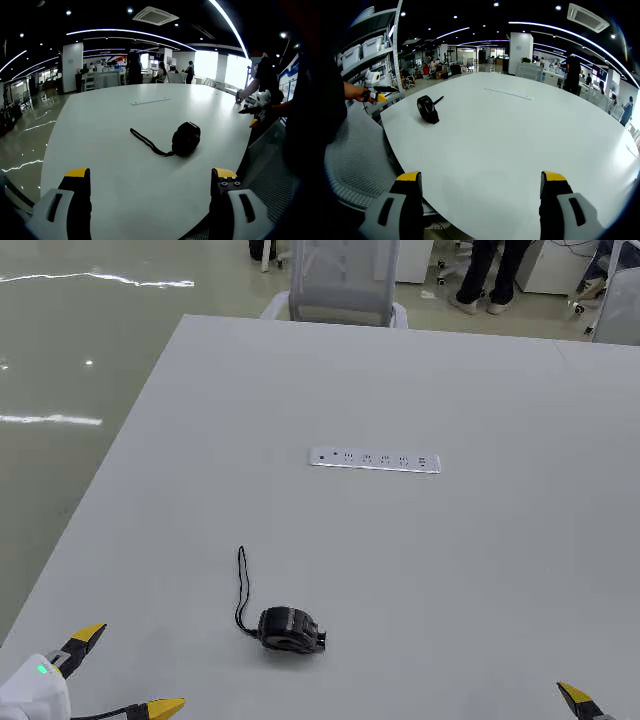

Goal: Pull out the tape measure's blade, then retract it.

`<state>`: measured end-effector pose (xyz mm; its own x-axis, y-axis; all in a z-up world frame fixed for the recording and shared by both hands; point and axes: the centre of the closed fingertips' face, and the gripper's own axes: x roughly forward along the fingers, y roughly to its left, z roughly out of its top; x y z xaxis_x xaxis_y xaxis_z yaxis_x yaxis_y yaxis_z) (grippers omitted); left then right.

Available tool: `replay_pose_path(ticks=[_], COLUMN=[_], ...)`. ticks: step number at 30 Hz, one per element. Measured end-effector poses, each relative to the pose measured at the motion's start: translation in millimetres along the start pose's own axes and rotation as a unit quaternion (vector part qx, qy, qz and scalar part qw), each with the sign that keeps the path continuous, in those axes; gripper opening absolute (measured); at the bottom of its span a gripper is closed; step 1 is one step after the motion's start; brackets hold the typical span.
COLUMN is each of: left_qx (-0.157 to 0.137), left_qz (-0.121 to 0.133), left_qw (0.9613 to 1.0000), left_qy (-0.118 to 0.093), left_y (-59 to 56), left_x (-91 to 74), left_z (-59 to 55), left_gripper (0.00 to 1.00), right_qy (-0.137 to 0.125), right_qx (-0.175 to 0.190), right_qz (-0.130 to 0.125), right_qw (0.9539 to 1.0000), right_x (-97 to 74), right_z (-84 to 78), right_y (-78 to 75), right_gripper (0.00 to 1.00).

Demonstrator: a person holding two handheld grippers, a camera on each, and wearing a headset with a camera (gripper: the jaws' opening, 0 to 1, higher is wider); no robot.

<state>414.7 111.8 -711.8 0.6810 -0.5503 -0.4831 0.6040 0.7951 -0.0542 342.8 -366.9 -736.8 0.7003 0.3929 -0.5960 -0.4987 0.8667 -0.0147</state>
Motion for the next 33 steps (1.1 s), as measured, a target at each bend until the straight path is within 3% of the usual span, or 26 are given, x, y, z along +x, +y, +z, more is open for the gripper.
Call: replay_pose_path(ticks=[14, 33], left_qx=[-0.006, -0.004], left_qz=[0.005, 0.005], left_qw=[1.0, 1.0], left_qy=[0.003, -0.002], left_y=[8.5, 4.4], left_x=[-3.3, -0.1], left_z=[-10.0, 6.4], left_gripper=[0.99, 0.99], right_qy=[-0.002, -0.005], right_qx=[-0.005, -0.017], right_qz=[-0.002, -0.004], right_qw=[1.0, 0.9998], right_x=[-2.9, -5.6], right_z=[0.0, 1.1], right_y=[1.7, 0.4], right_gripper=[1.0, 1.0])
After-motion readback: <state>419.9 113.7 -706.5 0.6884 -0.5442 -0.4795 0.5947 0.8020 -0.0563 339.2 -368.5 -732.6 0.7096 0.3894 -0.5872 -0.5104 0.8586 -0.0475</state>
